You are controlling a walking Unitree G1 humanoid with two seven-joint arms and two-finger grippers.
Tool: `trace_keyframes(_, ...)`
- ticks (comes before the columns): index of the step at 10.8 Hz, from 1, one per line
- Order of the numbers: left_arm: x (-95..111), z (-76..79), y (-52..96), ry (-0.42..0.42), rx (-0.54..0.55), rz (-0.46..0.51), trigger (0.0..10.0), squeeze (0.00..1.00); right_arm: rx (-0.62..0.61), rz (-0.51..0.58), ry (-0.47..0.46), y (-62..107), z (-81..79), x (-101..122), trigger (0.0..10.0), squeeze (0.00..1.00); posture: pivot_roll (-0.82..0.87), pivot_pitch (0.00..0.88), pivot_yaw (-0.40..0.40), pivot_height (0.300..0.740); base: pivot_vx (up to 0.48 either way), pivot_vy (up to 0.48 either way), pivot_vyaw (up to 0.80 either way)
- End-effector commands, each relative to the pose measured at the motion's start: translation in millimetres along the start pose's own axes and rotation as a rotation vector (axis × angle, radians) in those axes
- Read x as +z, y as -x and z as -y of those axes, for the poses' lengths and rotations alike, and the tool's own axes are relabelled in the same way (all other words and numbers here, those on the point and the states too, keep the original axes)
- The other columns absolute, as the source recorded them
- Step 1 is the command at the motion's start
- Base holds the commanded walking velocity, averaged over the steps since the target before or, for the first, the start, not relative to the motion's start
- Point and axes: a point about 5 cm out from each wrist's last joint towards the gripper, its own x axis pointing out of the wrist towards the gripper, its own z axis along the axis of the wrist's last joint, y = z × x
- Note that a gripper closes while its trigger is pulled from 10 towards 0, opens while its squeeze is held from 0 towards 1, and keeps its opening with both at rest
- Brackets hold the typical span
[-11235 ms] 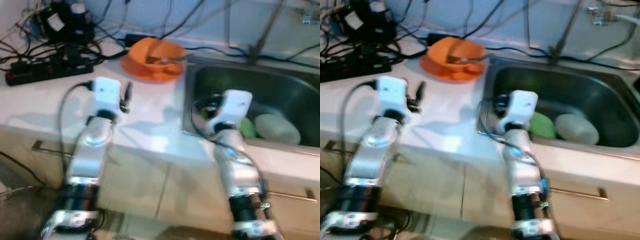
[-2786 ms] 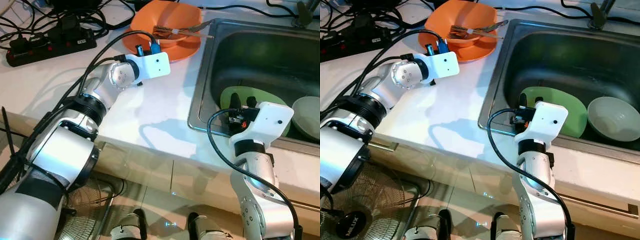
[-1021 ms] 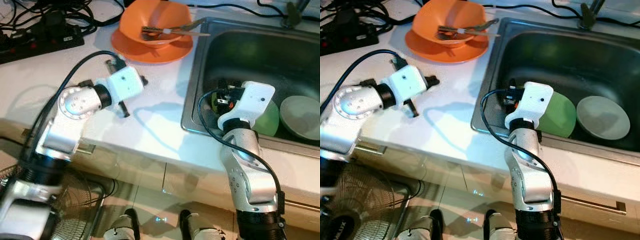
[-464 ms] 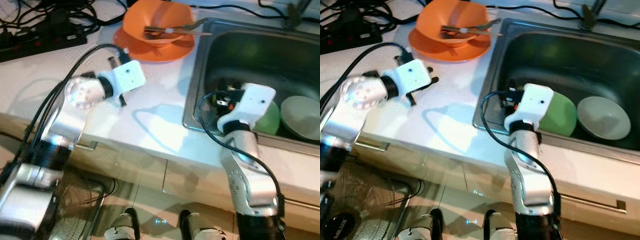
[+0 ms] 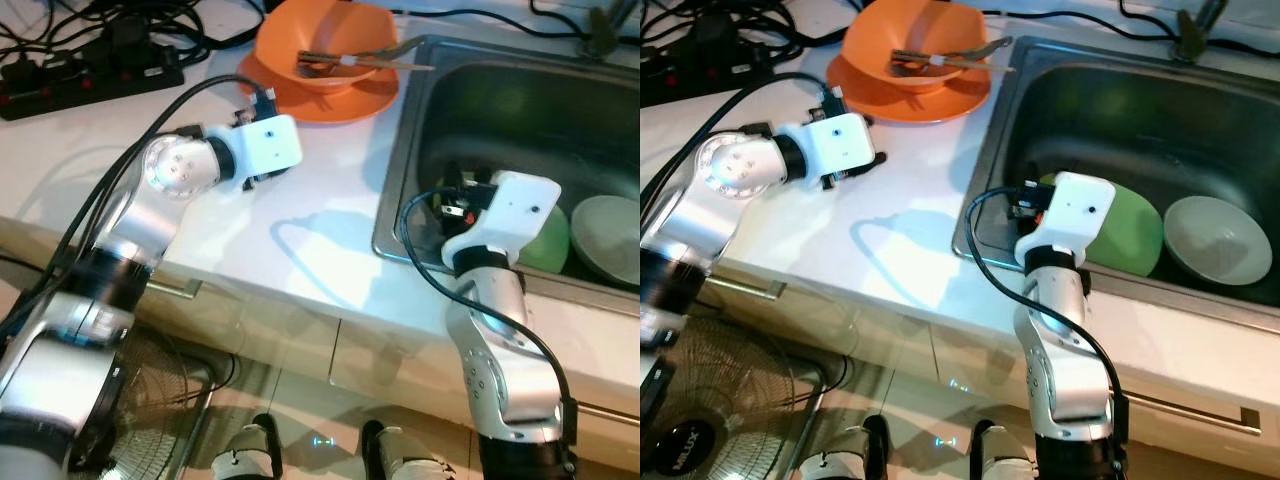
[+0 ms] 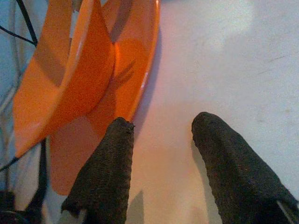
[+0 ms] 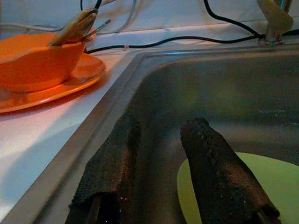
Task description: Kitchen organization
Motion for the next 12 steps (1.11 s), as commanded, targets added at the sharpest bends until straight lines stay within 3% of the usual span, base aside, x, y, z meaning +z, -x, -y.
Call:
trace_keyframes(1,-2,5.4,-4.9,-0.037,-0.023,-0.023,10.0,1.0,-0.021,-0.11,-0.021,8.5,-1.7,-21,10.0,0.0,-0.04,0.261,0.048,0.74,0.0,0.0,0.0)
trace_keyframes(2,-1,6.2,-13.3,-0.103,-0.008,-0.051,10.0,0.0,-0.024,-0.115,-0.022,11.1,-2.0,-21,10.0,0.0,-0.04,0.262,0.05,0.74,0.0,0.0,0.0)
trace_keyframes(8,6,14.2,-49.2,-0.189,-0.007,-0.088,10.0,0.0,-0.042,-0.125,-0.02,26.6,-0.8,-14,10.0,0.0,-0.08,0.291,0.073,0.74,0.0,0.0,0.0)
trace_keyframes(12,8,16.6,-61.5,-0.231,-0.032,-0.145,10.0,0.0,-0.078,-0.136,-0.007,36.7,5.7,-10,10.0,0.0,-0.1,0.307,0.093,0.74,0.0,0.0,0.0)
